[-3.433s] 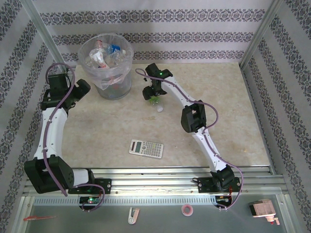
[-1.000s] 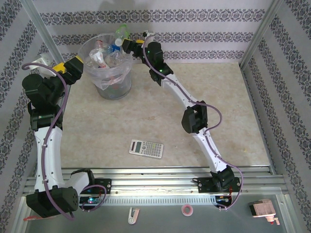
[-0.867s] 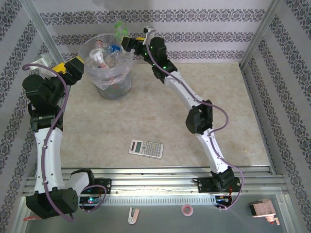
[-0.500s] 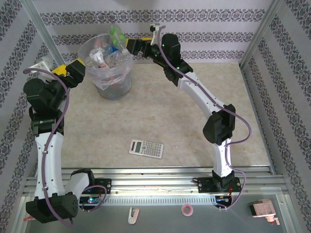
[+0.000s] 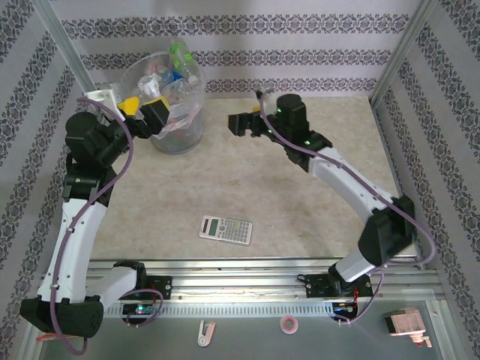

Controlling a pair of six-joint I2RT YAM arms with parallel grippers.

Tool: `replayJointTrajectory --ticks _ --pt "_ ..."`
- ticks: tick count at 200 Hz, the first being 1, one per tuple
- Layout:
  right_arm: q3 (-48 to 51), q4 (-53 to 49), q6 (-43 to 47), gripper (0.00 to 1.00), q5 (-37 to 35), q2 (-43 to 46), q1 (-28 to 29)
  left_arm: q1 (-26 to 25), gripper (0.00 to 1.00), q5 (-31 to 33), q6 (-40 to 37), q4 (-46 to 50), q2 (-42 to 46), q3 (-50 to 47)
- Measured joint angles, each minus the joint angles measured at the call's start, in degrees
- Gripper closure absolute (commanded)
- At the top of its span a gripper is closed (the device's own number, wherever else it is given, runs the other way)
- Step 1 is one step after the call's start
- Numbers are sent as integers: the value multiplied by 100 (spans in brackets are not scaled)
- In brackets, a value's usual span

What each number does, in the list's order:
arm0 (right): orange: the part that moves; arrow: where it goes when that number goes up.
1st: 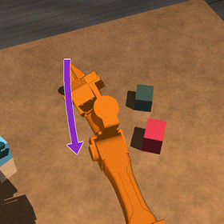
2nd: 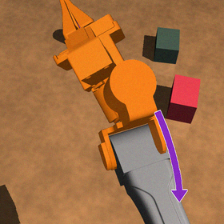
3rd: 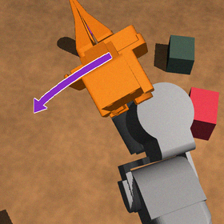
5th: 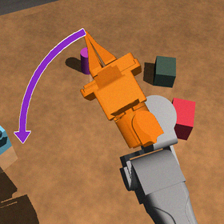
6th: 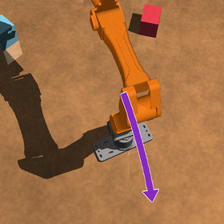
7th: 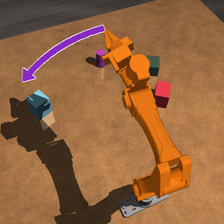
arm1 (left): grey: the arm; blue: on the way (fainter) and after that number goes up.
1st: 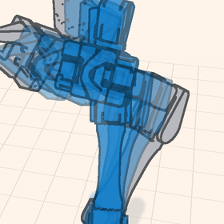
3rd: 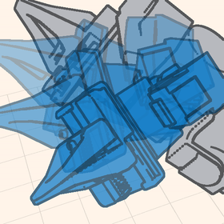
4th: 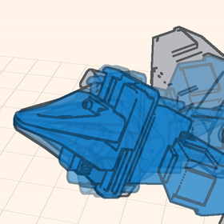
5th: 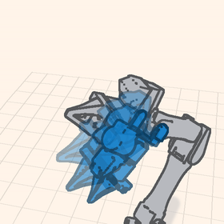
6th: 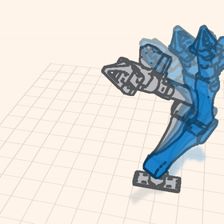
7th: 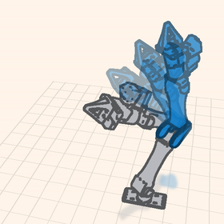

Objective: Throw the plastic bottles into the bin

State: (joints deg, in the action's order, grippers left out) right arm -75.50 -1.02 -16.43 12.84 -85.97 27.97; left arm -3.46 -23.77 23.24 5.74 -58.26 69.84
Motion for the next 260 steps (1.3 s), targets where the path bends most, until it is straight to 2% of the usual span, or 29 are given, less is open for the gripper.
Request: replayJointTrajectory --ticks 28,62,88,123,158,190,240,260 --pt "1246 -72 256 2 -673 1104 -439 -227 0 664 -144 232 448 -780" --pt "3032 125 494 2 -1635 2223 -1169 -286 0 1921 -267 387 824 -2092" --pt "4404 568 538 2 -2312 2815 -1882 -284 0 2640 -533 -72 656 -3353" --pt "5224 1217 599 2 -2785 2802 -2660 -162 0 3268 -1231 -1390 -232 -4441" --pt "5490 2555 815 2 -2597 2155 -2785 219 0 3202 -1672 -2968 -940 -4854" --pt "5504 3700 1067 2 -2177 1270 -2785 280 0 2822 -1912 -4413 -1683 -5300" --pt "5836 5270 1231 2 -1722 129 -2787 280 0 2142 -2328 -5818 -2881 -5302" --pt "5794 5241 1233 2 -1674 -118 -2787 295 0 2000 -2374 -5871 -3274 -5117"
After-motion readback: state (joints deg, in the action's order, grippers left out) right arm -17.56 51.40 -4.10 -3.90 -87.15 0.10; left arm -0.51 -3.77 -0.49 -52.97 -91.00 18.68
